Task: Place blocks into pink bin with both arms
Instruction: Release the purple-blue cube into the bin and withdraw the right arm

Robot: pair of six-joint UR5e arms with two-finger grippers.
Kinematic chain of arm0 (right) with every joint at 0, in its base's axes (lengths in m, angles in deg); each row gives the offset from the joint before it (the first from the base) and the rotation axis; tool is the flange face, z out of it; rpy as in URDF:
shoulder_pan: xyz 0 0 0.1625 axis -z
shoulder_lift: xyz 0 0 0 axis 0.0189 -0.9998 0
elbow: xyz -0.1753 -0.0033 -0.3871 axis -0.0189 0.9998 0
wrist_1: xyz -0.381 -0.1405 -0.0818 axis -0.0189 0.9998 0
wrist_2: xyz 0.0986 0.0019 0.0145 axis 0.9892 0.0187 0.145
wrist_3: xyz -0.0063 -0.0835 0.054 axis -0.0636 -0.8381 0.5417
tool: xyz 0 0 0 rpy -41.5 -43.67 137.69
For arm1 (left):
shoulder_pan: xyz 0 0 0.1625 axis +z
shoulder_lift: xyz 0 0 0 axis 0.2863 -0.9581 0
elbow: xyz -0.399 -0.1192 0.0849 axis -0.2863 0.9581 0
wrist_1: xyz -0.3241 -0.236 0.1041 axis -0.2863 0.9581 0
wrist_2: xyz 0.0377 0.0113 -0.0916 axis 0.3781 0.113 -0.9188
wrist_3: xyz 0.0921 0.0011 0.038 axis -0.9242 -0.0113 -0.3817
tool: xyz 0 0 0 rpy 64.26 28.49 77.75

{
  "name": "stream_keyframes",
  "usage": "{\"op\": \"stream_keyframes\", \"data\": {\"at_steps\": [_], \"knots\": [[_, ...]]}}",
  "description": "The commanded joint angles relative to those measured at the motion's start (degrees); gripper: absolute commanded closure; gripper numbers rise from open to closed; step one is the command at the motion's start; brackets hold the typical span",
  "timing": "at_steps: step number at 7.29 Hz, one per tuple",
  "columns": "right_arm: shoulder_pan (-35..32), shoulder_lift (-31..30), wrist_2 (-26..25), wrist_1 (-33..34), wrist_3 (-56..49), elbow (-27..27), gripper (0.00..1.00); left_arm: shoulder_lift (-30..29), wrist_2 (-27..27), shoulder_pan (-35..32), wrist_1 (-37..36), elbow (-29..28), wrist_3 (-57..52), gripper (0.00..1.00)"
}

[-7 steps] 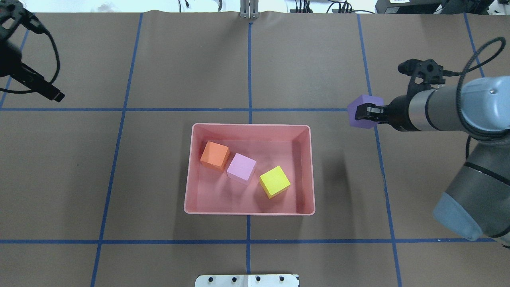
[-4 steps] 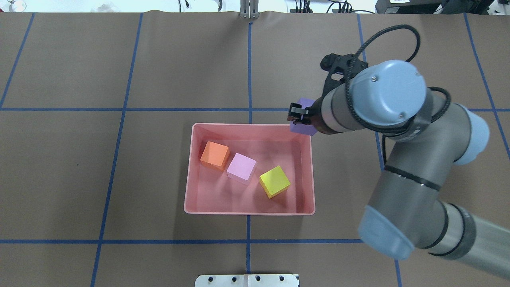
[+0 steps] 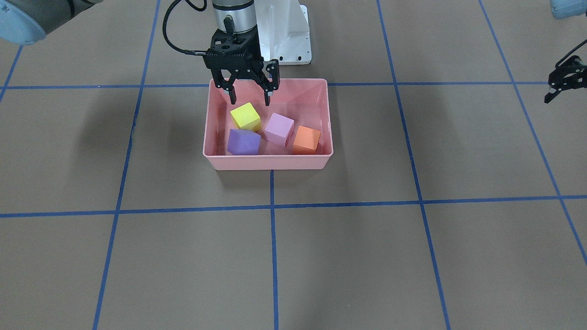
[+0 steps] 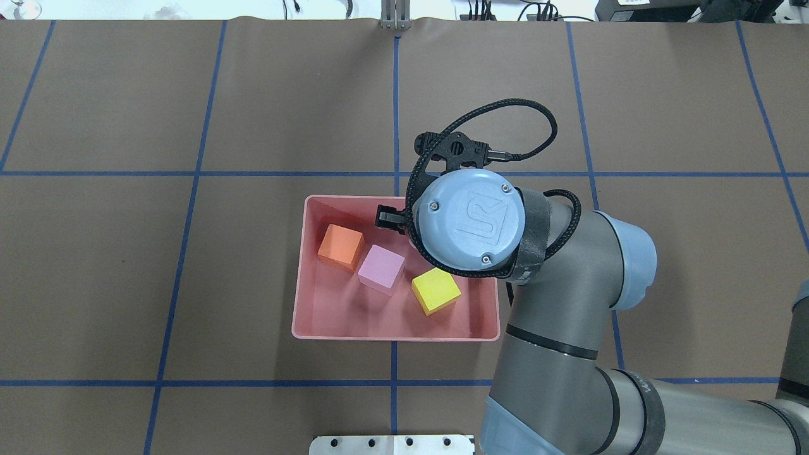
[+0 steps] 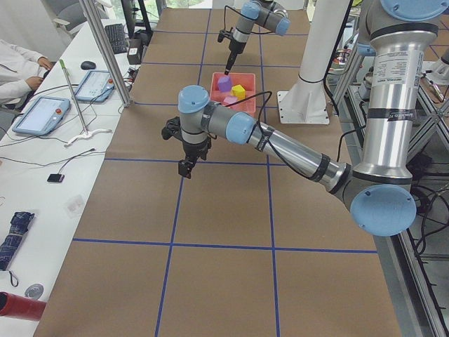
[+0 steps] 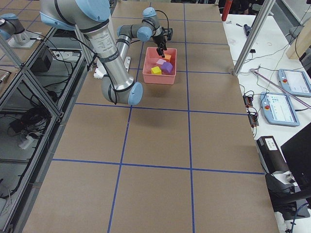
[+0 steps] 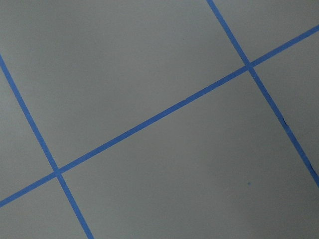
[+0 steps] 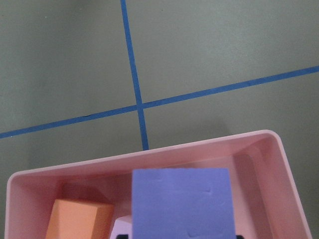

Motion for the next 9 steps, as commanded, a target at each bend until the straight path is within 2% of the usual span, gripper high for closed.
{"op": "stream_keyframes", "data": {"at_steps": [1, 2, 3, 5, 6, 7, 9], "knots": [[-7.15, -0.53, 5.96, 1.74, -9.31, -0.29, 0.01, 0.70, 0.16, -0.12, 0.08, -0.27, -0.10, 0.00], [-13.73, -1.58, 12.72, 1.75, -15.02, -0.20, 0.01, 1.40, 0.42, -2.29, 0.43, -0.80, 0.07, 0.00], [-19.62, -3.68, 18.62, 1.57, -21.69, -0.11, 0.01, 1.67, 0.86, -6.41, 0.96, -5.15, -0.63, 0.00], [-32.01, -11.22, 30.13, 1.13, -40.20, 0.06, 0.01, 4.37, 0.16, -8.81, 2.37, -6.34, -1.16, 0.00], [-37.64, -15.09, 33.23, 1.22, -50.65, 0.76, 0.01, 6.48, 0.07, -9.69, 2.46, -6.42, -3.25, 0.00], [-42.66, -19.39, 34.05, 1.22, -59.29, 2.07, 0.01, 8.85, -0.19, -10.57, 2.46, -6.43, -3.01, 0.00], [-52.24, -27.74, 38.78, 0.96, -77.90, 5.15, 0.01, 10.46, -0.19, -10.66, 2.81, -6.43, -3.27, 0.00]]}}
